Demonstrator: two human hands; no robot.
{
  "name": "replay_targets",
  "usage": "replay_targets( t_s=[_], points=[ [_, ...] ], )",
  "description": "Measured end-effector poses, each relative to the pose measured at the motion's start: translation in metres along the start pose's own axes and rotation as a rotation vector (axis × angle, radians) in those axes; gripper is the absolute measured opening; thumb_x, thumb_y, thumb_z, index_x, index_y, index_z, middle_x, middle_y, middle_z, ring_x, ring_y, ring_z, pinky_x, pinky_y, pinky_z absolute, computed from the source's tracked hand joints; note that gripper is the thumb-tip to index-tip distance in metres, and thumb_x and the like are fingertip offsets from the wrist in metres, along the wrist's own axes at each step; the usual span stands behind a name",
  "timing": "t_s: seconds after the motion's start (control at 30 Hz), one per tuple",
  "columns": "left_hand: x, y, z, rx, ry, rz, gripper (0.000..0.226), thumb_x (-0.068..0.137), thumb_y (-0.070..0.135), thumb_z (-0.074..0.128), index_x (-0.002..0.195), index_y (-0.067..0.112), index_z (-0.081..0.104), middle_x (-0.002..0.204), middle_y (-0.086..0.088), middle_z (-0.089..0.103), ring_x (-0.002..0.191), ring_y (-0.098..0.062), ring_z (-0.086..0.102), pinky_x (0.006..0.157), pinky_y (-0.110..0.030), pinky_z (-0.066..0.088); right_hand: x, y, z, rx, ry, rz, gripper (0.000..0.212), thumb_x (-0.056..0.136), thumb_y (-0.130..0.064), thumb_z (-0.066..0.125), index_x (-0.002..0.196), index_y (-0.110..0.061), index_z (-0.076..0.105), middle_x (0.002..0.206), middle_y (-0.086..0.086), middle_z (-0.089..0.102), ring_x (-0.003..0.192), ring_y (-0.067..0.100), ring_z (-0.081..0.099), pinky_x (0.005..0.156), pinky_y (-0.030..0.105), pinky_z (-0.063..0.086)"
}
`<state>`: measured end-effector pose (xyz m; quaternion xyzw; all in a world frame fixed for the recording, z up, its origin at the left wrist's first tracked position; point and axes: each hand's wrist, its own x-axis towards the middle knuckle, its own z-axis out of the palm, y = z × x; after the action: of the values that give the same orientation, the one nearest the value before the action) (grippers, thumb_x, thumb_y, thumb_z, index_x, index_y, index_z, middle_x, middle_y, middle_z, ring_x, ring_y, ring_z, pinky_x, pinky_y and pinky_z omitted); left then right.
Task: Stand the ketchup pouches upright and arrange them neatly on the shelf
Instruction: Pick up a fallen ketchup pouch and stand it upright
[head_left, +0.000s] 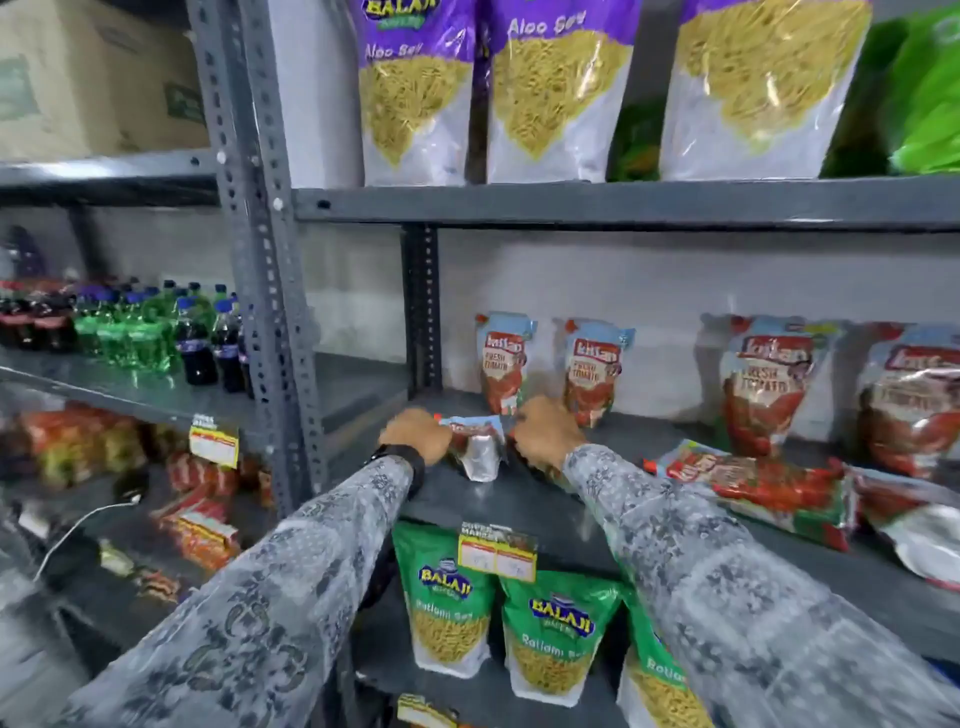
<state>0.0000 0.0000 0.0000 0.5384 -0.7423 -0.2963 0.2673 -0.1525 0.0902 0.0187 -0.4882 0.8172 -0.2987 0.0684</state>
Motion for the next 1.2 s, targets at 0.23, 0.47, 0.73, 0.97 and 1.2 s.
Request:
replay_targets(
  t_s=[0.23,0.47,0.73,0.97,1.2],
  points=[
    [0.036,-0.010,0.018,-0.655,-0.250,-0.361,0.020,0.098,0.002,0.057,0.116,-0.001,0.066,0.077,-0.015,0.070,0.068,-0.023,0.068,0.070,-0.036,0.061,0.051,0.002,0.024,0.362,-0.233,0.290,0.034,0.098,-0.011,0.061,0.128,0.004,0.065,0.121,0.024,0.073,0.092,0.043,0.078,0.077,0.055,0.067],
    [0.049,-0.009,0.023,-0.748,-0.158,-0.355,0.030,0.098,-0.009,0.049,0.073,0.005,0.058,0.041,-0.003,0.064,0.044,-0.014,0.066,0.056,-0.027,0.060,0.076,0.009,0.039,0.551,-0.053,0.364,0.041,0.092,-0.015,0.072,0.129,0.000,0.068,0.132,0.019,0.070,0.119,0.038,0.069,0.101,0.046,0.058],
    [0.074,0.011,-0.022,-0.738,0.117,-0.022,0.009,0.095,0.003,0.067,0.104,-0.001,0.068,0.092,-0.015,0.071,0.071,-0.022,0.067,0.063,-0.030,0.062,0.100,-0.019,0.024,0.960,0.014,0.261,0.015,0.088,0.004,0.075,0.101,-0.003,0.073,0.085,0.009,0.076,0.070,0.026,0.074,0.050,0.032,0.062],
    [0.102,-0.018,0.004,-0.663,0.197,0.050,0.021,0.093,0.004,0.069,0.113,-0.001,0.073,0.092,-0.007,0.075,0.076,-0.017,0.072,0.060,-0.022,0.062,0.104,-0.019,0.056,0.773,0.209,0.254,0.030,0.090,-0.002,0.072,0.068,-0.020,0.062,0.093,0.008,0.076,0.101,0.035,0.075,0.091,0.046,0.063],
    [0.103,-0.052,0.029,-0.686,0.117,0.019,0.021,0.096,0.012,0.066,0.115,0.012,0.075,0.091,0.006,0.077,0.080,-0.008,0.072,0.063,-0.018,0.060,0.092,-0.009,0.078,0.724,0.207,0.299,0.017,0.090,-0.003,0.068,0.081,-0.017,0.071,0.109,0.012,0.079,0.107,0.030,0.071,0.102,0.043,0.056]
  ],
)
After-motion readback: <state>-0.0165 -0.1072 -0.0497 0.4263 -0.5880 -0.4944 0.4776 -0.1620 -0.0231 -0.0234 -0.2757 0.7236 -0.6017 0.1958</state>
